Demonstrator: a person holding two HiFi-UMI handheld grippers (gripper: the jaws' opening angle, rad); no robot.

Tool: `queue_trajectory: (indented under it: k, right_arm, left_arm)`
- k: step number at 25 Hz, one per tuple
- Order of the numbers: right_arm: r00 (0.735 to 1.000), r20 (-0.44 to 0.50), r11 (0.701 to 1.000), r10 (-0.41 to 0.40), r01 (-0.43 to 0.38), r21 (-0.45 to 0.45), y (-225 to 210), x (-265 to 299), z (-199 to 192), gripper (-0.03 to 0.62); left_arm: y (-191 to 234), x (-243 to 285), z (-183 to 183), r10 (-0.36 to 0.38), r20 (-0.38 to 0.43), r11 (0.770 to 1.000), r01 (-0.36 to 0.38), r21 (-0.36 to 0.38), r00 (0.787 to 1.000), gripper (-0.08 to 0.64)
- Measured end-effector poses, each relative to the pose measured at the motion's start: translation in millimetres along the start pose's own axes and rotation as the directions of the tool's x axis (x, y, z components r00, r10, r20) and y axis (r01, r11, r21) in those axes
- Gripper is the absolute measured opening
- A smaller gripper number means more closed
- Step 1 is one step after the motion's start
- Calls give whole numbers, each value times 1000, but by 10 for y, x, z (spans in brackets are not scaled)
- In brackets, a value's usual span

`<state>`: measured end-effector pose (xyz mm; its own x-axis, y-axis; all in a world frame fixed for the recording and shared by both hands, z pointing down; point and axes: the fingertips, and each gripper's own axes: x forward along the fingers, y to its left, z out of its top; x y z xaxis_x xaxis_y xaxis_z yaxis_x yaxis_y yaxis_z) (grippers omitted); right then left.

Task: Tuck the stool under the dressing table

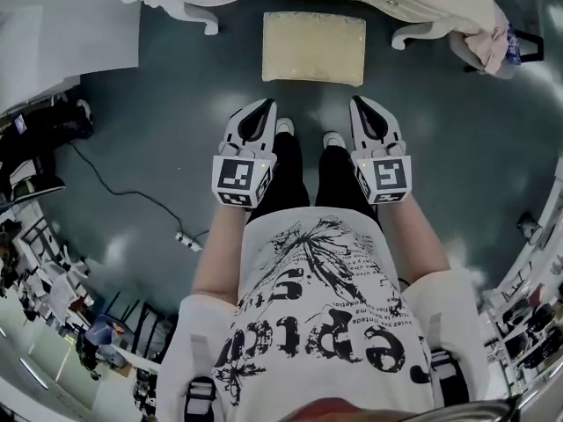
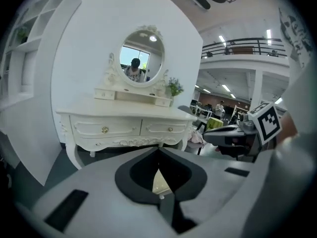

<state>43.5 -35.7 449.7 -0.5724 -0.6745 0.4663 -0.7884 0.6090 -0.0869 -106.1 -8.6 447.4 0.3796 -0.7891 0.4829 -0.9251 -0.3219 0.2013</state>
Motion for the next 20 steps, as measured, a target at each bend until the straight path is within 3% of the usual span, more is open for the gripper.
queue_trajectory:
  k: [6,13,20]
  right_arm:
    - [992,-110,996,-66,71,46,73,498,-859,17]
    - [962,-261,991,-76,102,90,89,1120,-2065,17]
    - [947,-300,971,-115,171,168,-11,1607,-2989,17]
  left_arm:
    - [206,554,-785,-133,-124,991,134,1,983,20]
    - [421,1132,-1932,-172,-227,985,162,-64,959,20]
    - [593,1730,-2836,-160,-279,987,162,-17,947,20]
